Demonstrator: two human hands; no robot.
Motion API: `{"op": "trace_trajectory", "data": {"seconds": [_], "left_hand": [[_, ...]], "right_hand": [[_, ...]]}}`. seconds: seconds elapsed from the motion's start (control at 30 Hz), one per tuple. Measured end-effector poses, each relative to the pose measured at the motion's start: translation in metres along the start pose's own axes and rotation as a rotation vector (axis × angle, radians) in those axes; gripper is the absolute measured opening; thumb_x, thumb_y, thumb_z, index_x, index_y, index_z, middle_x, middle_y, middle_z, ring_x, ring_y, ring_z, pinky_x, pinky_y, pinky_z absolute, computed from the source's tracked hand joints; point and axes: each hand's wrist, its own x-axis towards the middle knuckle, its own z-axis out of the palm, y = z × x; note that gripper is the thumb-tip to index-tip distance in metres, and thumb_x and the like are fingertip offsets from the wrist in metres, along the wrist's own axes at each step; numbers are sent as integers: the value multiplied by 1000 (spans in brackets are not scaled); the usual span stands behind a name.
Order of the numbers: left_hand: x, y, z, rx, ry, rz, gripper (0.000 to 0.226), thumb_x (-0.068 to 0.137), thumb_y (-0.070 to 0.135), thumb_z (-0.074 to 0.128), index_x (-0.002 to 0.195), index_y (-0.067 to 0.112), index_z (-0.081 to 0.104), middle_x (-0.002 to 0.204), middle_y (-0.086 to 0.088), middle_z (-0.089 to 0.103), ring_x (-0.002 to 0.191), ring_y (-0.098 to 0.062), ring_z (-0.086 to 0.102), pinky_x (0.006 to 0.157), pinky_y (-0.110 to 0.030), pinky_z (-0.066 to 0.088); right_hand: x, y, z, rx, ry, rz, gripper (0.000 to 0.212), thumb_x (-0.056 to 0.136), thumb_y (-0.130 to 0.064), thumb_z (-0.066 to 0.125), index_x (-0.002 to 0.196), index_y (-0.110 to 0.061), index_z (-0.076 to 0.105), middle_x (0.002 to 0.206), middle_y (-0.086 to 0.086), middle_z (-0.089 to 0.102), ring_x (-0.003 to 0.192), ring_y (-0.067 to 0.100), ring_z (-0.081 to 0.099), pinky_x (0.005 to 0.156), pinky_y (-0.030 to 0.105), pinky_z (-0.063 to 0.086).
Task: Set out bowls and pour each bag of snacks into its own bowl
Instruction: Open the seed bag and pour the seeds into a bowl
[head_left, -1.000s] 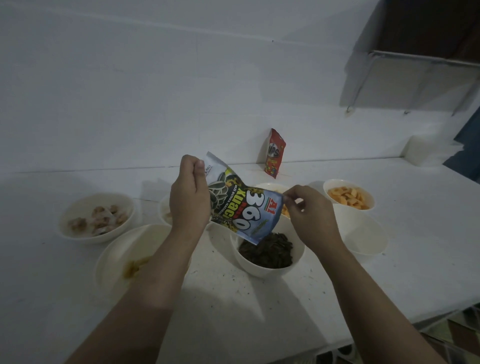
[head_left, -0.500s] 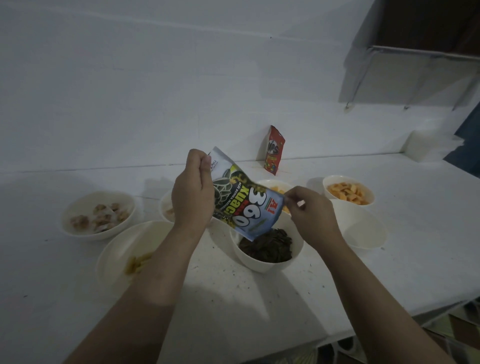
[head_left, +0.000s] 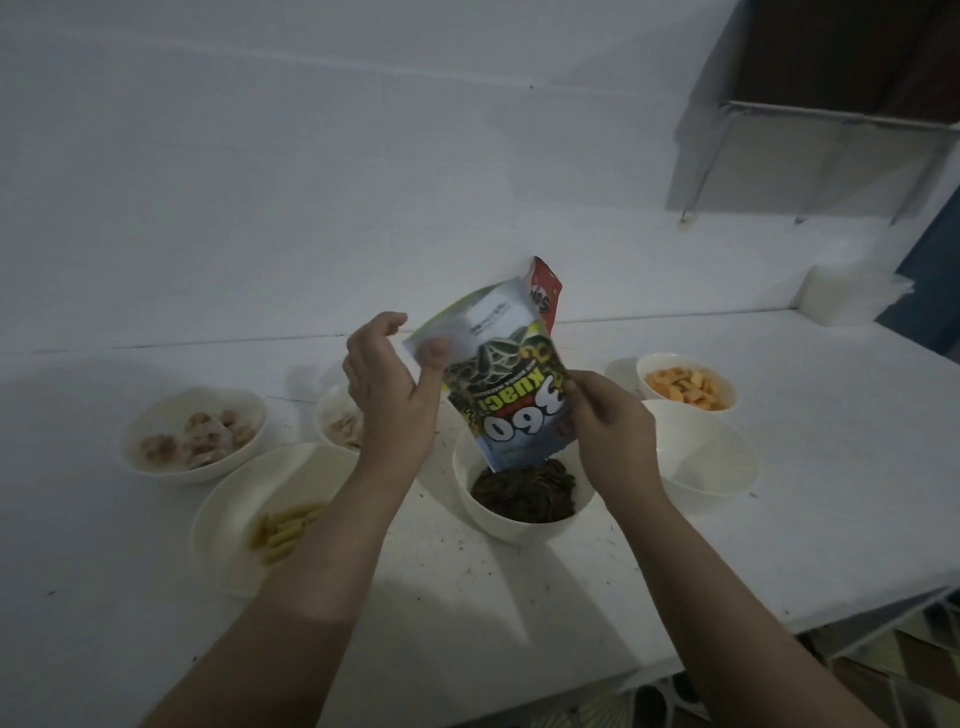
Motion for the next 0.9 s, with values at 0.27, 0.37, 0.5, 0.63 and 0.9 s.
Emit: {"op": "trace_trajectory", "data": {"seconds": [0.27,0.37,0.5,0.63,0.9], "left_hand": [[-23,22,28,-635,-270,-448,25,101,31,50,124,22,56,112,7,71,101,-5,68,78,-26,57],[-23,29,33,-587,-264,-354,17,102,22,47,116,25,57,105,10,70,89,5,68,68,-16,53],[-19,27,36,-537,-273,-349,16,102,25,48,115,26,57,108,6,70,95,-1,69,75,-24,55],[-18,25,37,-484,-295,-324,17,101,30,50,116,27,58,111,3,71,102,-9,68,86,-36,56],[-26,27,34,-551,-424,-331,19,97,17,56,114,17,64,100,3,75,92,-10,72,70,-22,56]], "right_hand": [[-20,23,3,164,-7,130,29,100,-26,53,124,-27,69,114,-8,73,108,6,65,96,35,53],[-25,16,-6,299,-28,211,43,102,-44,45,143,-35,49,140,-16,52,129,4,46,108,30,38],[-26,4,-11,443,-227,266,45,102,-56,32,137,-39,54,121,-25,59,104,-17,52,77,1,37],[-22,7,-16,435,-283,225,43,101,-55,37,132,-37,59,119,-24,64,110,-15,55,76,2,40],[3,-2,-28,570,-174,36,28,97,-21,58,120,-9,68,107,4,76,101,18,72,81,31,58]]}}
